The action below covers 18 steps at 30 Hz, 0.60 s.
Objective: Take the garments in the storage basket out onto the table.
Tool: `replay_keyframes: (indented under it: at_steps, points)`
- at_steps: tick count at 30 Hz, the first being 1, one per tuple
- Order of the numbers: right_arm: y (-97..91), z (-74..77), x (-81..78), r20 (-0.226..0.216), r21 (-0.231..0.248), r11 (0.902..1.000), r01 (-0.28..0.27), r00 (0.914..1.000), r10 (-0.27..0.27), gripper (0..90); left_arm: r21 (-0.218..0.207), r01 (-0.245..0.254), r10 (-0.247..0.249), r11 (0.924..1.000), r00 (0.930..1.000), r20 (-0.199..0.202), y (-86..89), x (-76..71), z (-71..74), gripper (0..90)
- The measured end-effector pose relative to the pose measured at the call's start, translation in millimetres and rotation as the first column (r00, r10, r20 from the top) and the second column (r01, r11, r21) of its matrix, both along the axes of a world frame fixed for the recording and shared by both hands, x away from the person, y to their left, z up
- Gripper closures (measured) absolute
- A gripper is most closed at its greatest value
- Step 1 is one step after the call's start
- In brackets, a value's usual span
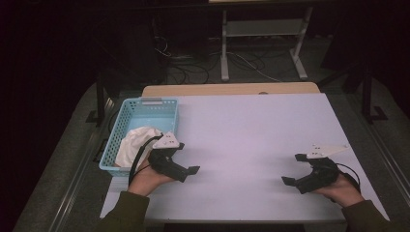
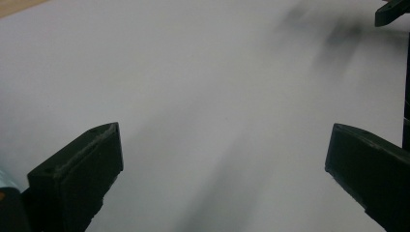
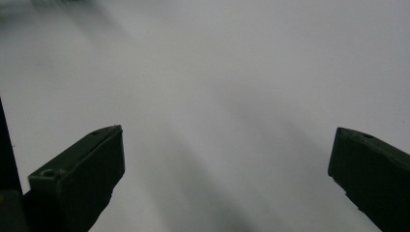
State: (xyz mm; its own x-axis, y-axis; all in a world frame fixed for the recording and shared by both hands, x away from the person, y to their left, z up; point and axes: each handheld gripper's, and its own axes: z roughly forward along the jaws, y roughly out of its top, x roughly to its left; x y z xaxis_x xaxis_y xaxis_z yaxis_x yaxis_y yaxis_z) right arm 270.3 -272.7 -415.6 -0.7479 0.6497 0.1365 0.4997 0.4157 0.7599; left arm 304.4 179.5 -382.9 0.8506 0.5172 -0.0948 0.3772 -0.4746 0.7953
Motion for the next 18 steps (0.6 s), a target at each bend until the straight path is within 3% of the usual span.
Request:
replay_keyframes:
  at_steps: [18]
  points:
    - [3.0,0.3,1.9,-0.002,0.005,0.9999,-0.01,0.9999,0.01,0.0,-0.014,-0.016,0.016,0.9998,0.9998,0.008,5.9,2.4,10.7,0.0]
